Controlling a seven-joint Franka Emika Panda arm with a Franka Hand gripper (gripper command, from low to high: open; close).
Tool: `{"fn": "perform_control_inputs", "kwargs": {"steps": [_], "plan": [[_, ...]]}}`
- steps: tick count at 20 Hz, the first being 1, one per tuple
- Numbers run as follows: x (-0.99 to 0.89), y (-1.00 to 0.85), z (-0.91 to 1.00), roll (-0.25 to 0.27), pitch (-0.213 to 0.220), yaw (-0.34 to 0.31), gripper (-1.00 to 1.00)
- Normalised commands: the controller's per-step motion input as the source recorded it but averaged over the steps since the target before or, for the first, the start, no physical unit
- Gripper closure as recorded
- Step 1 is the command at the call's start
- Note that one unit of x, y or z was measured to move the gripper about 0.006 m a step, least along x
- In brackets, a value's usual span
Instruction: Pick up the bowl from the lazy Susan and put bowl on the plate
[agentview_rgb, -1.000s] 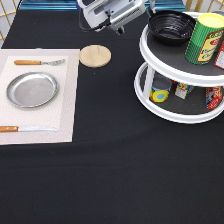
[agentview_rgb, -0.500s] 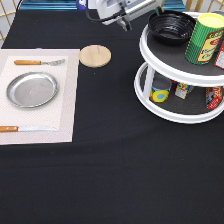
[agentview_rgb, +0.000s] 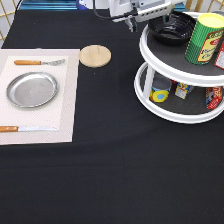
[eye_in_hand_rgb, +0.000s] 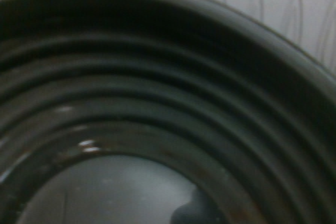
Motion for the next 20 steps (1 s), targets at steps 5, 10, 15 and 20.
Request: {"fn": "perform_control_inputs", "kwargs": {"steps": [5,10,15,20], "plan": [[-0.01,0.01,0.1,-0.085,0.053,-0.075,1.0],[0.01,0.17,0.07,-0.103,0.04,-0.038,1.0],[0.0,0.07,0.11,-0.075,0.021,-0.003,1.0],[0.0,-0.05,0.34,-0.019,0.034,0.014,1.0]]}}
